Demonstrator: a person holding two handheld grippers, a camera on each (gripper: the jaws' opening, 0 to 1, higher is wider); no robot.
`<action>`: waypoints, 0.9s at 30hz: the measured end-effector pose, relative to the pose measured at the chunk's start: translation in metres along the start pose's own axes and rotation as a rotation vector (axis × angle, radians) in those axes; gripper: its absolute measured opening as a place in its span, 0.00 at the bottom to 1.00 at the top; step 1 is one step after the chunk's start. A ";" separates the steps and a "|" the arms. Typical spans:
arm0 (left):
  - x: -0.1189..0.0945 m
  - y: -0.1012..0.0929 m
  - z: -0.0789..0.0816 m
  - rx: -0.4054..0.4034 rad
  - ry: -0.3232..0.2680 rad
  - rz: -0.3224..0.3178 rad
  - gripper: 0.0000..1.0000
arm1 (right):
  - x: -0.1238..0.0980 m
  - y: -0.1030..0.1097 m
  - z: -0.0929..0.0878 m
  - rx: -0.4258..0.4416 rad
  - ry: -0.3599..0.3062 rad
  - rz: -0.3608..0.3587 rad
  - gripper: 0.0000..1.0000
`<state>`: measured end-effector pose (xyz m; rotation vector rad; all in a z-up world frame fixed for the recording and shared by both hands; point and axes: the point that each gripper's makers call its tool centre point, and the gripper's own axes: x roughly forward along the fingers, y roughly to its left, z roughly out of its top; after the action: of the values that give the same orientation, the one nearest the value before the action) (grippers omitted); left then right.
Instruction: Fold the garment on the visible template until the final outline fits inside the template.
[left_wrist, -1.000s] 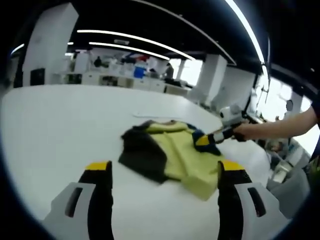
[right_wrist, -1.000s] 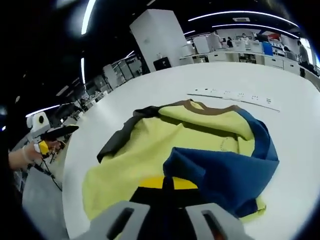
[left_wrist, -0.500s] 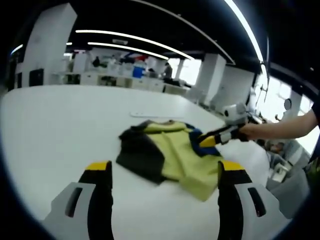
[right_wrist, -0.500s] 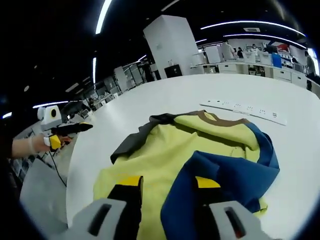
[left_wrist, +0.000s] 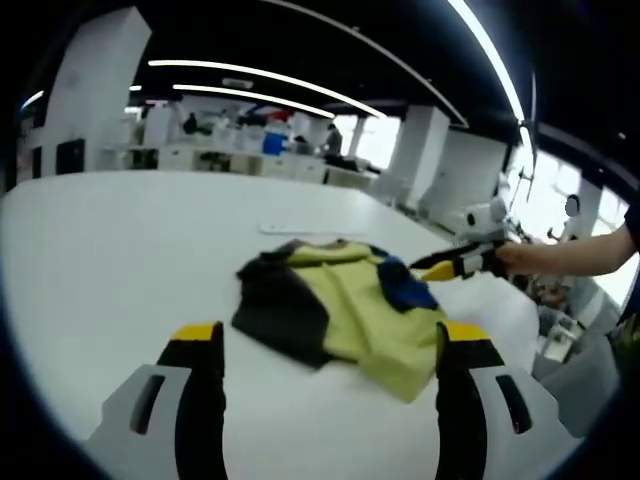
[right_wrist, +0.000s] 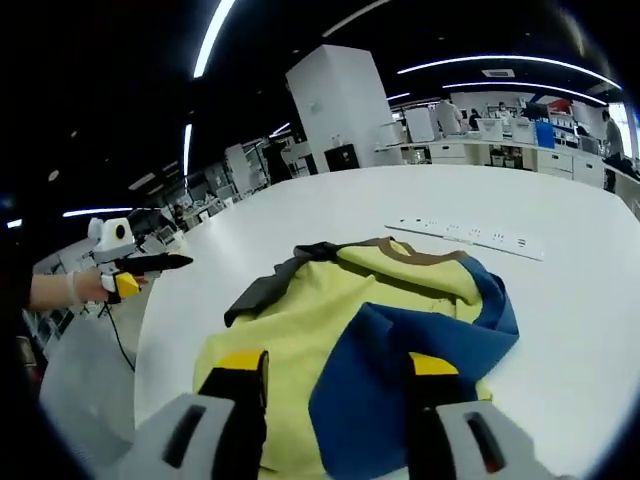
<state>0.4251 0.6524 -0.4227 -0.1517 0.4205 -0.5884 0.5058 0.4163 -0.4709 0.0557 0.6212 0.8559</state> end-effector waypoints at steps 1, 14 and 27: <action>0.001 0.000 0.000 0.000 0.001 -0.001 0.84 | -0.003 -0.003 -0.001 0.002 0.001 -0.008 0.54; 0.005 -0.003 -0.001 0.001 0.006 -0.013 0.84 | -0.028 -0.040 -0.030 0.068 0.031 -0.086 0.54; 0.003 -0.001 -0.003 -0.002 0.013 -0.006 0.84 | -0.030 -0.043 -0.045 0.121 0.048 -0.113 0.43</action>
<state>0.4253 0.6499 -0.4257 -0.1511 0.4330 -0.5955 0.4966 0.3571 -0.5058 0.1091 0.7145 0.7110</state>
